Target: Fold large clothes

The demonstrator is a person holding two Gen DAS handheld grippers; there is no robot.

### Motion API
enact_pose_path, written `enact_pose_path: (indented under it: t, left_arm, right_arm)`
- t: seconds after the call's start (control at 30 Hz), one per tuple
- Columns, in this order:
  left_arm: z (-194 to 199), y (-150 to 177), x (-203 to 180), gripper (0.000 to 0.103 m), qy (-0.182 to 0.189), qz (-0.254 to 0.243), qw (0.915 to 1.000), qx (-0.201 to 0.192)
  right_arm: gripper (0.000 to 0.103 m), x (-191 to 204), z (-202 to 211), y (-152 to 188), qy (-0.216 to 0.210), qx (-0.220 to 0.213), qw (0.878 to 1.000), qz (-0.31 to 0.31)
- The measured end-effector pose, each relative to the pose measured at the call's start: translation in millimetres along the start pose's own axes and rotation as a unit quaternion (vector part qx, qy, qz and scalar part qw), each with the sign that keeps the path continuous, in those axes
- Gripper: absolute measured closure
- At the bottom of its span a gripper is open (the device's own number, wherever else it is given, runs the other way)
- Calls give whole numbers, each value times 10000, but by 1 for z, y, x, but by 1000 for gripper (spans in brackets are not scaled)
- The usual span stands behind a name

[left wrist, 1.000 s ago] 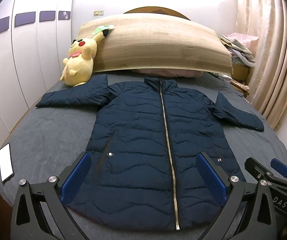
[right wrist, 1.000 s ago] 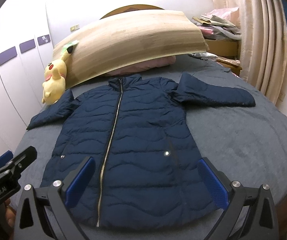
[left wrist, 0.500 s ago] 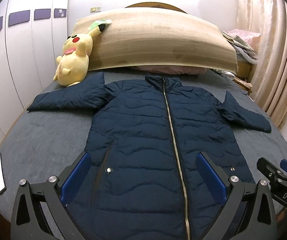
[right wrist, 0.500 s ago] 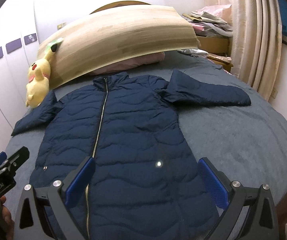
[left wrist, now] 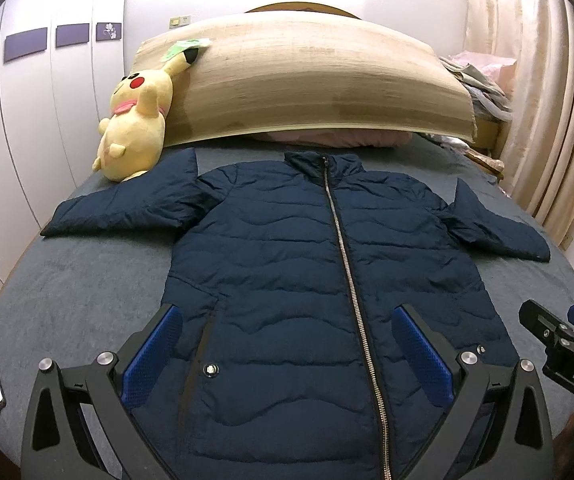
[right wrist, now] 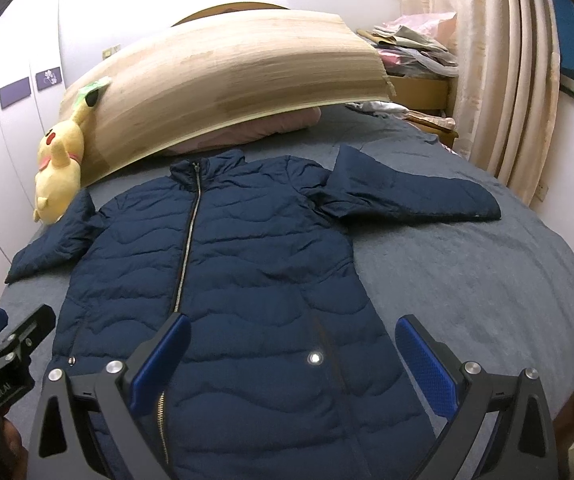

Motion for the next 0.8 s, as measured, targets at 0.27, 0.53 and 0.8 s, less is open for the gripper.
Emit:
enact_pose_path:
  t: [0.27,0.53,0.8]
  left_arm:
    - [0,-4,-3,0,-49,-46,10000,-46]
    - [5,-6,-5,0,-84,-69,9999,-116]
    - [7,-7,-7,0,-101,-89,9998,-174]
  right_arm:
    - [0,-3,-3,-2,-3,12,10000,-59]
    - [0,-5,-3,-2,-28,-8,9999,-97]
    - [0,-6,0,-1,-4,-26,9999,-109]
Point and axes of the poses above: each gripper's, at about its wrist camera, not at the fingertips, and z roughly against the way its jaws point, x to its left, y to its underside, the point moved 8 cm from there along -z, roughly the way its jaws point, and after that the axes turned 4 degrees about z, right-handed, at the moved point
